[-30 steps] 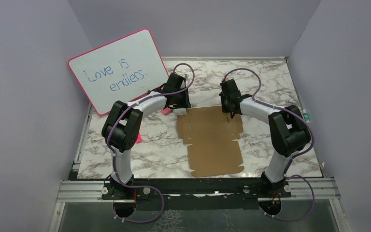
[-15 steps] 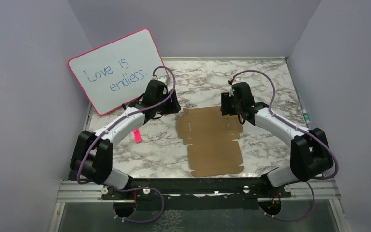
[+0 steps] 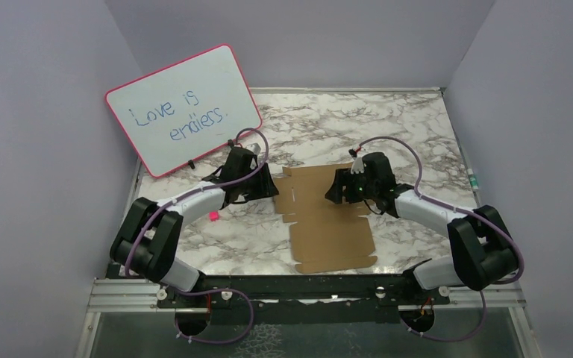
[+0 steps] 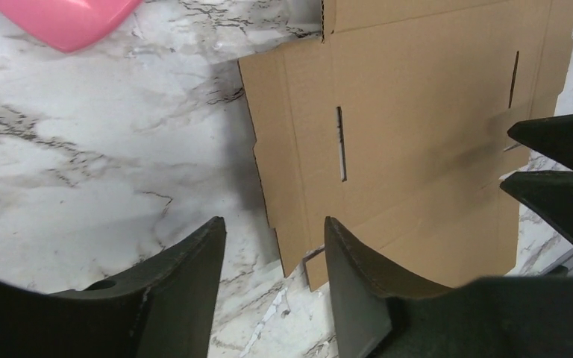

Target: Fold the paper box

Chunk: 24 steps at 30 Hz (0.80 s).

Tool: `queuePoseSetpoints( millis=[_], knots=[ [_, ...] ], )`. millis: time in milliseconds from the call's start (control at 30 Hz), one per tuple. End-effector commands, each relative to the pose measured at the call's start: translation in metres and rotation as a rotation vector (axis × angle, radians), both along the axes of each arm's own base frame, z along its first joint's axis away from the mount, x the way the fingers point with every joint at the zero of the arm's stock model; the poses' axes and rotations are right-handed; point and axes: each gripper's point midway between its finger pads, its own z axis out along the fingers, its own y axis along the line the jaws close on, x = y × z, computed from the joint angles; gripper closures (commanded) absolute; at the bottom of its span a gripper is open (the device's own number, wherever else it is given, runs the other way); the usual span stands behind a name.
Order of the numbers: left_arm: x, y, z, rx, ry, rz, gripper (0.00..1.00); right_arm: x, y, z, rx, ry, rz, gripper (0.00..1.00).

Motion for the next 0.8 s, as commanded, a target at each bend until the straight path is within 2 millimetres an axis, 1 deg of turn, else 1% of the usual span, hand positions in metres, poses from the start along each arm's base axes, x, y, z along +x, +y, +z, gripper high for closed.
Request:
queuePoseSetpoints(
  millis=[0,167,267,400,567,667,767],
  knots=[
    [0.009,-0.016,-0.003,-0.073,0.011,-0.023,0.51,0.002,0.021,0.011,0.134,-0.027,0.039,0.31],
    [0.009,-0.016,-0.018,-0.052,0.046,-0.021,0.6,-0.003,0.025,0.0,0.16,0.002,0.043,0.3],
    [0.009,-0.018,-0.02,-0.047,0.049,-0.029,0.67,-0.005,0.025,-0.007,0.163,0.022,0.037,0.3],
    [0.012,-0.021,-0.015,-0.052,0.032,-0.038,0.81,-0.008,0.025,-0.015,0.172,0.04,0.023,0.3],
    [0.014,-0.024,-0.007,-0.05,0.018,-0.054,0.95,-0.011,0.036,-0.016,0.201,0.058,0.042,0.3],
    [0.015,-0.025,-0.002,-0.05,0.006,-0.053,1.0,-0.012,0.041,-0.014,0.213,0.062,0.042,0.3],
    [0.015,-0.025,0.002,-0.033,-0.003,-0.055,1.0,-0.012,0.045,-0.015,0.208,0.064,0.027,0.3]
  ],
)
